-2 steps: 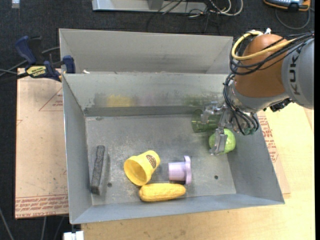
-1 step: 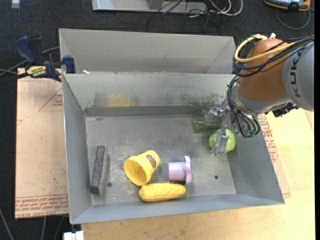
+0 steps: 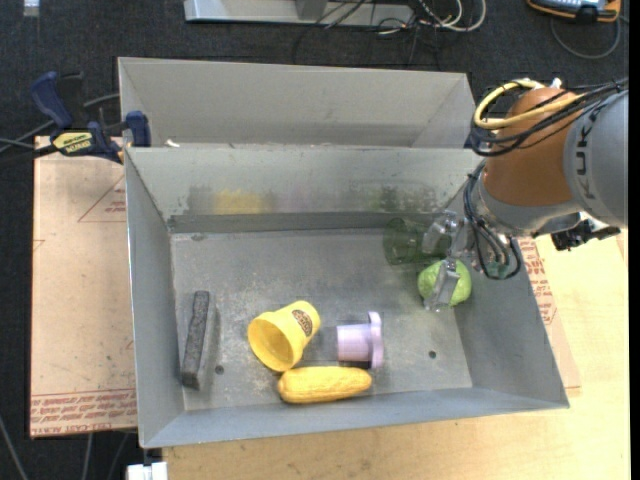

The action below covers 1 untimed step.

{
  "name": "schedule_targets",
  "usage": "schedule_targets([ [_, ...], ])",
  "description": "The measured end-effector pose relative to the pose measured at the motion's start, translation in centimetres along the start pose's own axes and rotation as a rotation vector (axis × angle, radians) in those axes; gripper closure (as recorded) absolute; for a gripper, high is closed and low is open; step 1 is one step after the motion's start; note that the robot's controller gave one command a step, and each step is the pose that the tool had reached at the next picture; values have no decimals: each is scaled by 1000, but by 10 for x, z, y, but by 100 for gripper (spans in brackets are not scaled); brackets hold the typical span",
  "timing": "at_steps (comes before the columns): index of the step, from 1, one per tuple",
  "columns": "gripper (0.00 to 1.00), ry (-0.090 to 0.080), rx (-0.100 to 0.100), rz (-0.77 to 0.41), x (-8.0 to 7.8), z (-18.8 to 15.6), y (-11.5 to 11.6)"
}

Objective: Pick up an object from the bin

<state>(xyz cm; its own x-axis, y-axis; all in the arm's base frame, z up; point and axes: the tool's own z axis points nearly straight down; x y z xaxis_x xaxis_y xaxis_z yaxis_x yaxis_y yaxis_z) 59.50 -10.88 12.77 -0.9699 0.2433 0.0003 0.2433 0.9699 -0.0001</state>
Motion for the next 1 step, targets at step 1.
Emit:
schedule_targets([
  [1, 0, -2, -1, -3, -4, 3, -2],
])
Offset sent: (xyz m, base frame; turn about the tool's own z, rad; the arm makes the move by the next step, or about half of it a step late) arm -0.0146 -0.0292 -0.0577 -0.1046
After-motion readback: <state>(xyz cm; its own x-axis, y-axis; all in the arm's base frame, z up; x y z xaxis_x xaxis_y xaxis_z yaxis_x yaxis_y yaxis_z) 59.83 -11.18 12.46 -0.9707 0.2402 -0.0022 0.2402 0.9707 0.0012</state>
